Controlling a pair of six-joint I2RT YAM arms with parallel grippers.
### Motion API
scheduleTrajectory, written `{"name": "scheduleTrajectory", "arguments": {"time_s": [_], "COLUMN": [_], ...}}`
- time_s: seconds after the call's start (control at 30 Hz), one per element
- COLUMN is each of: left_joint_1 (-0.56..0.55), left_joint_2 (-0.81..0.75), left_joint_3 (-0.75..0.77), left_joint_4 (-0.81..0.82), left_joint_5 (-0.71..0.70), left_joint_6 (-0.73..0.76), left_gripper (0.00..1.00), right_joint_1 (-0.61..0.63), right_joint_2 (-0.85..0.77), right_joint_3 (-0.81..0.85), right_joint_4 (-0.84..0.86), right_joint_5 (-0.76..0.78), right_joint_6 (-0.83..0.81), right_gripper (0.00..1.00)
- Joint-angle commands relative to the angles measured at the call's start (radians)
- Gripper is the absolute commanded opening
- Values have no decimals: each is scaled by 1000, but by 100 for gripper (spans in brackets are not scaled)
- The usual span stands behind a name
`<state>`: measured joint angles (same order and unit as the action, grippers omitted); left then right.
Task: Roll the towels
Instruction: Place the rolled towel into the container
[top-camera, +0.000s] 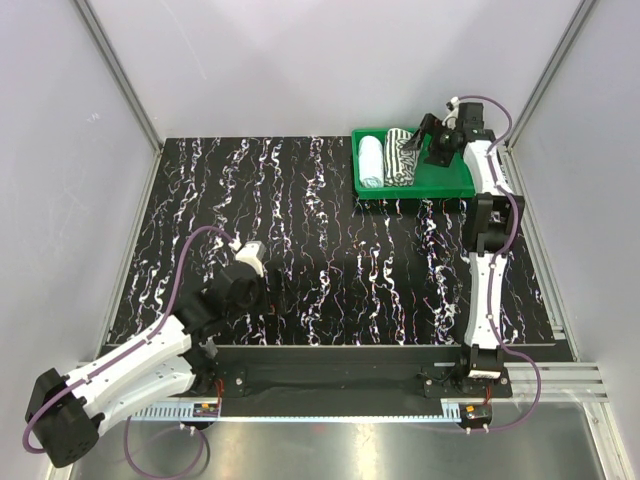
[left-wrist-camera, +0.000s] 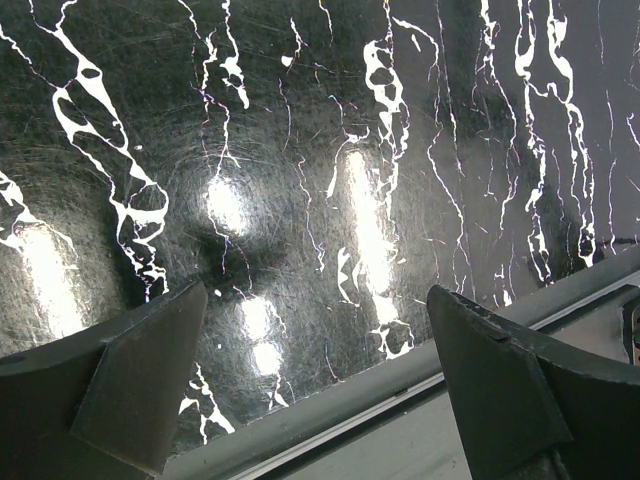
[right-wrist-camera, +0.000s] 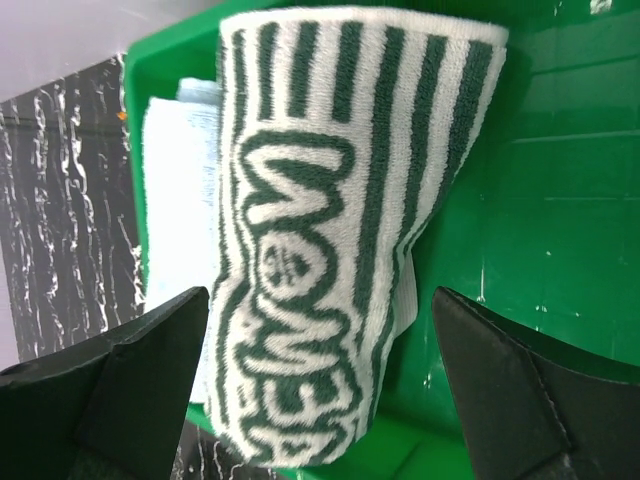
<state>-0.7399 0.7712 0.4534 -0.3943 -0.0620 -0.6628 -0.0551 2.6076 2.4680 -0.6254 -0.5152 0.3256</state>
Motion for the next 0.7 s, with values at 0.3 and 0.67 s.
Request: {"name": "scheduleTrajectory", "arguments": {"time_s": [0.3,0.67], "left_joint_1": [5,7], "left_joint_2": [-26,-59], "left_joint_3": [47,109], "left_joint_4": [0,-23], "left_joint_5": [24,-64], "left_joint_6": [5,43], "left_gripper": [98,99], "right_joint_1": [-5,20], "right_joint_2": [-296,-999], "right_joint_3": [-199,-919], "right_joint_4": [59,329], "right_joint_5": [17,92], "right_joint_6": [33,43], "right_gripper": [100,100]}}
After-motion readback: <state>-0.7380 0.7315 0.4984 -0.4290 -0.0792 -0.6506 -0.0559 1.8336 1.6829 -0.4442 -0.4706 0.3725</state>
